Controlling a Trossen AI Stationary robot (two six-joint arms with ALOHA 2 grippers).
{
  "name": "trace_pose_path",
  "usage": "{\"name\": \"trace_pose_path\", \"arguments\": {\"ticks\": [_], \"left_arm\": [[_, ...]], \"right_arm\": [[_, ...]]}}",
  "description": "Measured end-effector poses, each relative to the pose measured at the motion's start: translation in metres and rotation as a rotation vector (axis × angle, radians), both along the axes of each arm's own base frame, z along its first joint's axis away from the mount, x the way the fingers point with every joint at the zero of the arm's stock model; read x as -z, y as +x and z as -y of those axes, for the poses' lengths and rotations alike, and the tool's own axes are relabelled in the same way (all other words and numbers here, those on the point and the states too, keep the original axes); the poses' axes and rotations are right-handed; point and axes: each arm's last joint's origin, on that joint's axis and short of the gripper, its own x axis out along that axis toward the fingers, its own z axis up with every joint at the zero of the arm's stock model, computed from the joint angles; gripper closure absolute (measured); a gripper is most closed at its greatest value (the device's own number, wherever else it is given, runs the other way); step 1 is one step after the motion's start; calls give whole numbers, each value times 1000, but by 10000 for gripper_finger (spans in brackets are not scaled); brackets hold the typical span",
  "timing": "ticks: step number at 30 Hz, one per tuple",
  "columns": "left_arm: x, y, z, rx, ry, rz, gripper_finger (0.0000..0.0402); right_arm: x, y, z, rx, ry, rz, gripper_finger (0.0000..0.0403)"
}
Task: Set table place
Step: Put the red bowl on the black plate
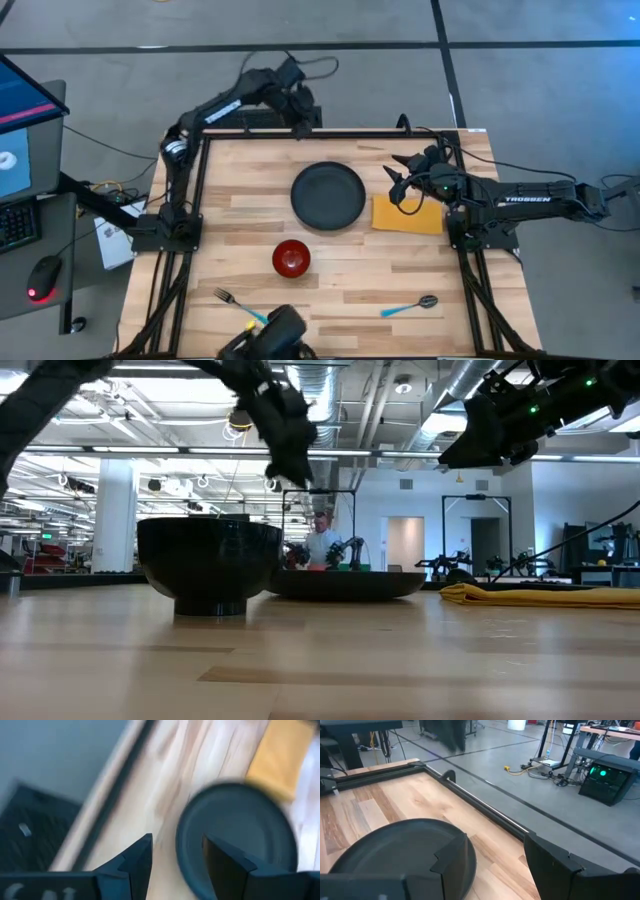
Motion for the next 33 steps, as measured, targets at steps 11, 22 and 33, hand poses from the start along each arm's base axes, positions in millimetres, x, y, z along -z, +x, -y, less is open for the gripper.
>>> {"name": "trace_pose_path", "arguments": {"ticks": [11,22,33], "left_arm": [[-106,-52,104,99,287,345,241],[-23,-122,194,129,213,422,242],[71,-137,219,203,76,223,242]], "right_arm": [[0,2,-3,-71,74,40,181],[0,2,-4,-74,73,40,181],[0,2,-4,-58,118,75,181]]}}
